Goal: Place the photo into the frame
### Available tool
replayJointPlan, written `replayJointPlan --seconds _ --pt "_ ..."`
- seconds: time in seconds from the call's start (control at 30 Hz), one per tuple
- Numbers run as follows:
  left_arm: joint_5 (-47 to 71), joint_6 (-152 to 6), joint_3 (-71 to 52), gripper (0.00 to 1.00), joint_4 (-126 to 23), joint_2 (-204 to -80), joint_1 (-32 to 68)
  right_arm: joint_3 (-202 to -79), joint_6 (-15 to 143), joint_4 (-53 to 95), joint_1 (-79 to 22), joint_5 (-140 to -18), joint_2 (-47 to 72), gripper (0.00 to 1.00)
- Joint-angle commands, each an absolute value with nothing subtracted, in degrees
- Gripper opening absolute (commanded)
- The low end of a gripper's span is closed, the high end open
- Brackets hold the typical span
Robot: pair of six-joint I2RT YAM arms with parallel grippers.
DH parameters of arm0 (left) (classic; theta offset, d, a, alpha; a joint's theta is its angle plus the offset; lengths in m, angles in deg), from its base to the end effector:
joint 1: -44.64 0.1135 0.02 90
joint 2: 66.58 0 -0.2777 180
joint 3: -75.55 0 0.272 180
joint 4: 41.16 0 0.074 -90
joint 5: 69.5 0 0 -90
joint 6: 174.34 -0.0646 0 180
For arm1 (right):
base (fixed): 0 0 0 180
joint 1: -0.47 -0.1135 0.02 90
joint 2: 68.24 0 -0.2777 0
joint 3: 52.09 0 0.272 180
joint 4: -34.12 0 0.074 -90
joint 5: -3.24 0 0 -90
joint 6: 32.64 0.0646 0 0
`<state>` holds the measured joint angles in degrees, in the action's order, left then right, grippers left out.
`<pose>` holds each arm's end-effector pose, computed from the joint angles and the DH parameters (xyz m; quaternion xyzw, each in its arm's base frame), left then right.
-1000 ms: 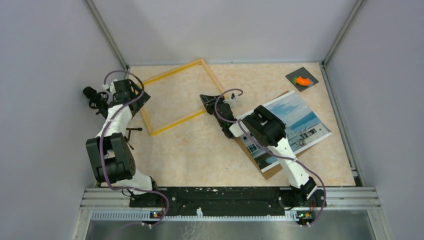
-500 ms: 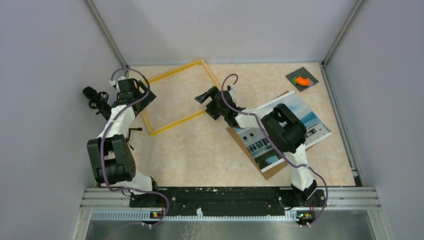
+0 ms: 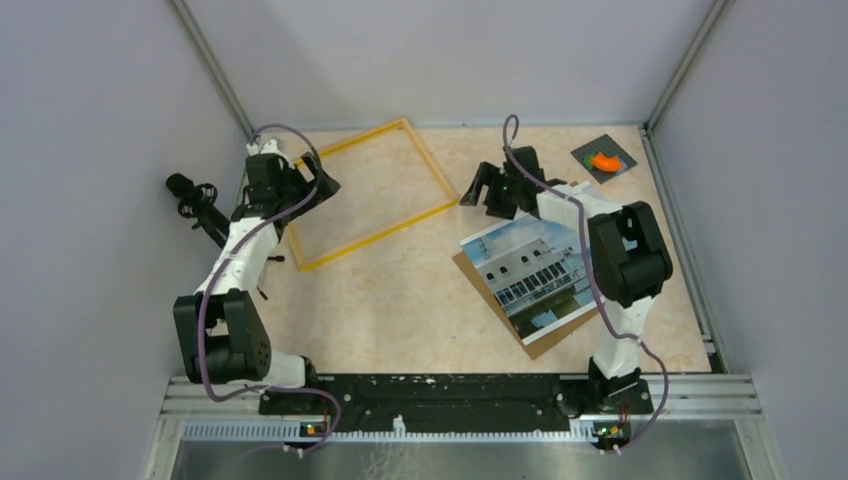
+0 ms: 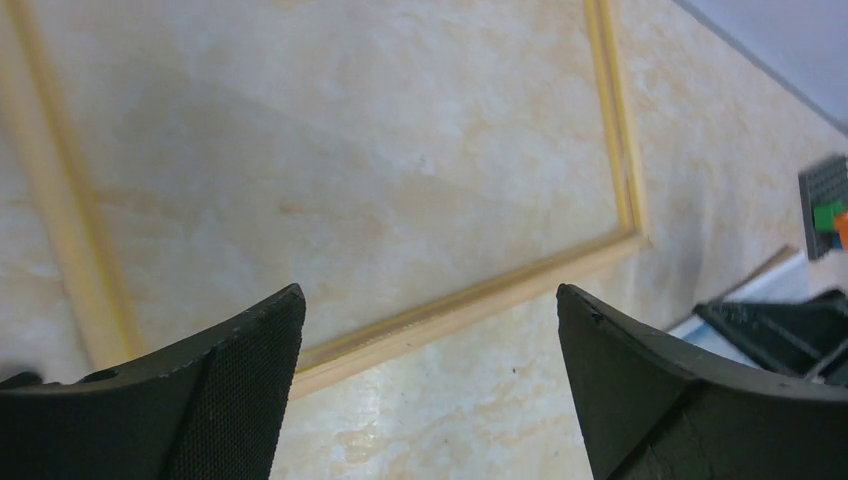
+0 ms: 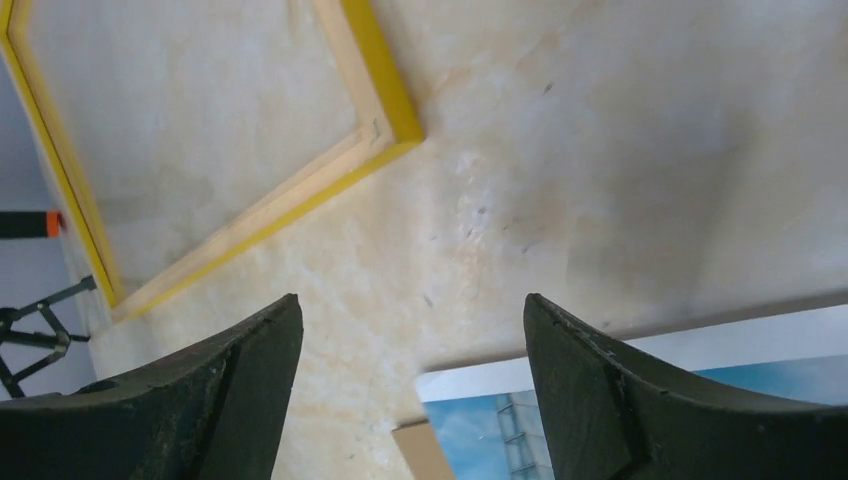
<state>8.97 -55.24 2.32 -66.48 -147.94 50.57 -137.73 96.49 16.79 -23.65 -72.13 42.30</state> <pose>0.3615 0.0246 0.2739 -0.2183 0.8499 -0.1813 0.4439 0.4179 0.2050 0.1673 0.0673 0.9059 0.3097 0.2809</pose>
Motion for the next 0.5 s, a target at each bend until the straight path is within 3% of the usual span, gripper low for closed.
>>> replayJointPlan --seconds 0.0,0.17,0.47 --pt "1.52 -60.41 3.11 0.97 -62.32 -147.89 46.14 -144.91 89.09 12.60 -22.83 -68.03 44.83 0.78" --pt "-2.26 -63.25 2.63 0.94 -61.21 -151.60 41.10 -148.10 93.53 14.83 -22.83 -76.52 49.10 0.65" --pt "-8.60 -62.10 1.04 0.90 -61.85 -159.23 39.36 -148.84 99.28 20.07 -24.82 -81.77 55.71 0.55"
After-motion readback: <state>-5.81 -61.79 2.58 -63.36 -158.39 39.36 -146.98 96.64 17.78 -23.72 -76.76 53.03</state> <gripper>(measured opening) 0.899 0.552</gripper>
